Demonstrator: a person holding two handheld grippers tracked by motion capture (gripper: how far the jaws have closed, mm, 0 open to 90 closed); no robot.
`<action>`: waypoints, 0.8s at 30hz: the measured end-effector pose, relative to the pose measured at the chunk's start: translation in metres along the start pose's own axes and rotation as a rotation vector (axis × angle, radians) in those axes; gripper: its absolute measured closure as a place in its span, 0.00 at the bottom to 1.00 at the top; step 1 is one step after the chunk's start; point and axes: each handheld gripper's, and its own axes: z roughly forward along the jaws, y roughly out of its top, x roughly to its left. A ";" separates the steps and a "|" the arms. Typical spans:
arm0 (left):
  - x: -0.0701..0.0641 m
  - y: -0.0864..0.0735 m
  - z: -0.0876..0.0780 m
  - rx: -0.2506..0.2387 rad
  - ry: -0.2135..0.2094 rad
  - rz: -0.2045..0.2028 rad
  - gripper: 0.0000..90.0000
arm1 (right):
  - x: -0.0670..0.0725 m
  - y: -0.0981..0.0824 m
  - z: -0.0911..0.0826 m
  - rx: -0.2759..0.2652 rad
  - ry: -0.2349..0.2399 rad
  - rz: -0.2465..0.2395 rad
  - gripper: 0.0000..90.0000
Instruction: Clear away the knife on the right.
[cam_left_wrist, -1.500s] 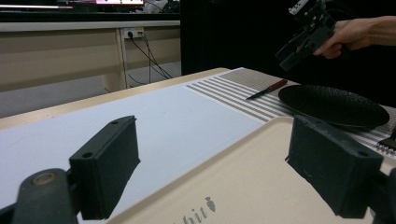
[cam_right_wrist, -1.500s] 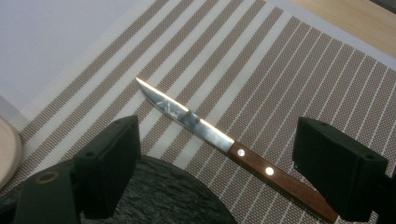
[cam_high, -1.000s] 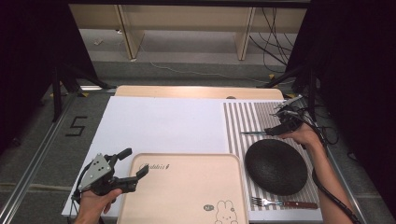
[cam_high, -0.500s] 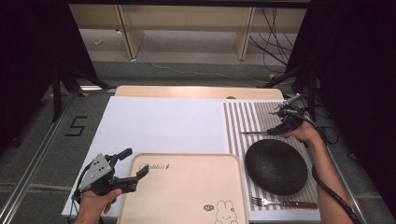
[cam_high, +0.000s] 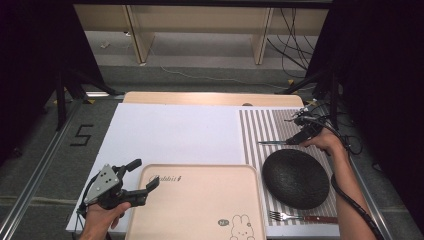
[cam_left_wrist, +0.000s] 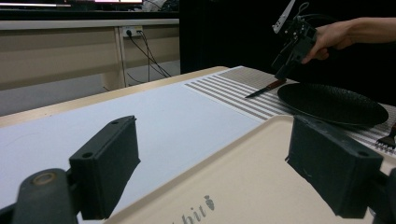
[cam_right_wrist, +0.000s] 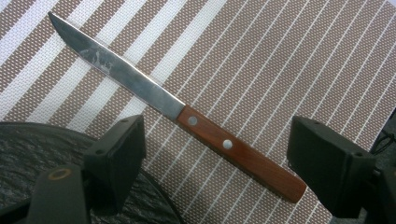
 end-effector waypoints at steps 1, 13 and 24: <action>0.000 0.000 0.000 0.001 0.000 -0.001 0.17 | 0.000 0.001 0.001 0.005 0.001 -0.008 0.24; -0.001 0.000 0.002 0.007 -0.004 0.001 0.17 | 0.002 0.005 0.012 0.047 -0.009 -0.021 0.26; 0.000 0.000 0.001 0.006 -0.002 0.001 0.17 | 0.000 0.004 0.015 0.081 -0.021 -0.038 0.27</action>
